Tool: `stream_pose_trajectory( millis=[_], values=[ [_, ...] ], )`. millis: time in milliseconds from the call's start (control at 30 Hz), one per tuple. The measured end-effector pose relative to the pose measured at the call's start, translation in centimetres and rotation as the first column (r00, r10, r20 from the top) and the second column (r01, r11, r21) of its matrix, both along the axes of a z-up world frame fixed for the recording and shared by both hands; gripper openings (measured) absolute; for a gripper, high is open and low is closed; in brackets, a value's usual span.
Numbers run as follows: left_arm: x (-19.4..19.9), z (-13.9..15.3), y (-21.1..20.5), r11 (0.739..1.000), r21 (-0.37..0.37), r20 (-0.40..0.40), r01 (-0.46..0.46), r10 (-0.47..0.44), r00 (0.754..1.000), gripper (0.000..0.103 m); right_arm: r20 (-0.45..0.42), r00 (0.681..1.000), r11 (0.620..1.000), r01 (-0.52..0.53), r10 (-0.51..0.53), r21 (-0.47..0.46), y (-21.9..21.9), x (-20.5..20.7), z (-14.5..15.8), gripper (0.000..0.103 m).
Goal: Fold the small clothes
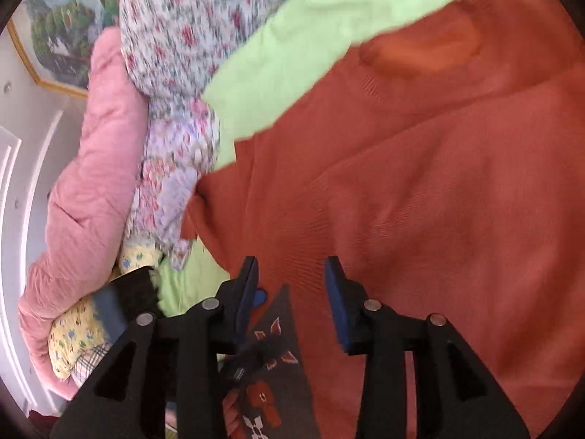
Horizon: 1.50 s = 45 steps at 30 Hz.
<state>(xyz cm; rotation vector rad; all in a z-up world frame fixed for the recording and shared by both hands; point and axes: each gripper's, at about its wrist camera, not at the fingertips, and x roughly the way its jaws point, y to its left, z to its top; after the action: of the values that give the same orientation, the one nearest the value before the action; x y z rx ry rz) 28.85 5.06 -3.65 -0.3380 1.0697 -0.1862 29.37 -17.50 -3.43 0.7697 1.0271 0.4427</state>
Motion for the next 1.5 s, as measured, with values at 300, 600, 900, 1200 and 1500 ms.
stream_pose_trajectory(
  millis=[300,600,900,1200,1500],
  values=[
    [4.5,0.3,-1.3,1.000,0.014,0.077,-0.022,0.021,0.997,0.004,0.112,0.963,0.962,0.254,-0.244,-0.095,-7.4,-9.3,3.8,0.039],
    [1.6,1.9,3.7,0.990,0.110,0.142,-0.086,0.070,0.987,0.003,0.163,0.901,0.848,0.434,-0.403,-0.303,-13.1,-13.3,5.2,0.039],
    [1.1,0.7,3.2,0.988,0.144,0.133,-0.064,0.045,0.990,0.004,0.074,0.904,0.727,0.385,-0.420,-0.569,-17.6,-5.7,2.3,0.045],
    [1.5,0.1,3.5,0.986,0.161,0.114,-0.047,0.028,0.993,0.006,0.064,0.925,0.650,0.312,-0.375,-0.693,-18.2,-3.0,1.6,0.010],
    [-3.0,2.1,7.8,0.991,0.076,0.131,-0.109,0.099,0.987,0.012,0.120,0.926,0.755,0.362,-0.358,-0.547,-14.6,-8.4,4.4,0.039]
  ],
)
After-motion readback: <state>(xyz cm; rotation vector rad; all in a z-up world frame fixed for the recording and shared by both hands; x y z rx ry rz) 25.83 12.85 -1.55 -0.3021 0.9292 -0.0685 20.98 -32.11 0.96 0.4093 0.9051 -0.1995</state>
